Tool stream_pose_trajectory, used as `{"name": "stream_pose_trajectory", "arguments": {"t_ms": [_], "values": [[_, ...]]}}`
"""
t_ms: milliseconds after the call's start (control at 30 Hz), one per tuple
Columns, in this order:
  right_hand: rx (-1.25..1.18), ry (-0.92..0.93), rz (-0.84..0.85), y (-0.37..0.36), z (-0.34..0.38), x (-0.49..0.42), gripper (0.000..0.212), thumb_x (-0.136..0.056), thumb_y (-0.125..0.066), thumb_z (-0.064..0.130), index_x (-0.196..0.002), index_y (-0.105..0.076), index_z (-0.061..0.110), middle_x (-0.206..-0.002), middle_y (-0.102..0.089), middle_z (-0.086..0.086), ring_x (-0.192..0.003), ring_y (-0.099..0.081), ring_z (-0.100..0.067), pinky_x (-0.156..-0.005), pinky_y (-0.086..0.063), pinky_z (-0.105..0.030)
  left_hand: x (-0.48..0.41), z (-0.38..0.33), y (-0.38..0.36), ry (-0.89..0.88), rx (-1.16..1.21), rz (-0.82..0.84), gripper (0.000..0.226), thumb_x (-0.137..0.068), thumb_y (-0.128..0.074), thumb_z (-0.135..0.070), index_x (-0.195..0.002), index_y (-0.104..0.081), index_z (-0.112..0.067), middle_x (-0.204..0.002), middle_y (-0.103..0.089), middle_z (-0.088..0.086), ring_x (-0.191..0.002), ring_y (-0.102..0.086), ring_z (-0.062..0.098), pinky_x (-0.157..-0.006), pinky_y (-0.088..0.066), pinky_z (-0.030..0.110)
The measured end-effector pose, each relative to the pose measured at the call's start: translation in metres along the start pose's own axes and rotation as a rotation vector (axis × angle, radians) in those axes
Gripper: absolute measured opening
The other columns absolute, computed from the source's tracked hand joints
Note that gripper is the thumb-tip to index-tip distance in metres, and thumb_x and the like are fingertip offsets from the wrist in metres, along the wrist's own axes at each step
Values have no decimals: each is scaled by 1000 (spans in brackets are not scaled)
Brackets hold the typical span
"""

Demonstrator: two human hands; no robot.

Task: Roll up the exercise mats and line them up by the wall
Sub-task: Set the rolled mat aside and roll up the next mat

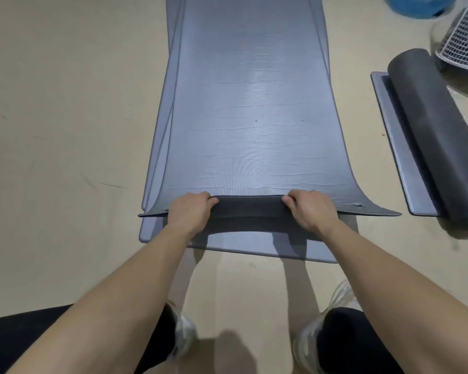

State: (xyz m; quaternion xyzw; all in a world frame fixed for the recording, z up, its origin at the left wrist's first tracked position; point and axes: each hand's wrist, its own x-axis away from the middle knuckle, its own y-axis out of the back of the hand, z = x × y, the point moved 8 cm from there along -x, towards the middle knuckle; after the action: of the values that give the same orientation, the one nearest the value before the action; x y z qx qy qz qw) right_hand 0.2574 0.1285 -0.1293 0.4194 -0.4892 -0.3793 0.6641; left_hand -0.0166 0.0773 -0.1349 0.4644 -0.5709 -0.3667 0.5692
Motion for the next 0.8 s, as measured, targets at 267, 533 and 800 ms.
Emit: {"name": "stream_pose_trajectory", "arguments": {"t_ms": [267,533,800], "values": [[234,42,-402,-10,3,-33,34,-97,-61,49,-96,-65,15,-94,-62,-9,-86,-57,-33,-87,-33,-46,-57,12,-24,-17,-77,-73,40,-108,-34,-50,-107,-65,-25,-102,-71,2,-93,-61,29,-77,-35,40],[203,-22,-460,-27,3,-87,35,-91,-70,47,-84,-73,13,-89,-60,-10,-84,-52,-35,-79,-33,-45,-81,5,-33,-63,-6,-420,21,-100,-62,-31,-97,-75,-15,-98,-67,8,-86,-54,34,-70,-33,39],[262,190,-143,-76,-12,-48,93,-81,-45,83,-143,-52,14,-139,-55,-9,-128,-47,-35,-117,-29,-53,-48,9,-89,-196,-14,-77,92,-77,-67,-75,-143,-53,-12,-137,-58,7,-126,-51,30,-116,-34,48]]}}
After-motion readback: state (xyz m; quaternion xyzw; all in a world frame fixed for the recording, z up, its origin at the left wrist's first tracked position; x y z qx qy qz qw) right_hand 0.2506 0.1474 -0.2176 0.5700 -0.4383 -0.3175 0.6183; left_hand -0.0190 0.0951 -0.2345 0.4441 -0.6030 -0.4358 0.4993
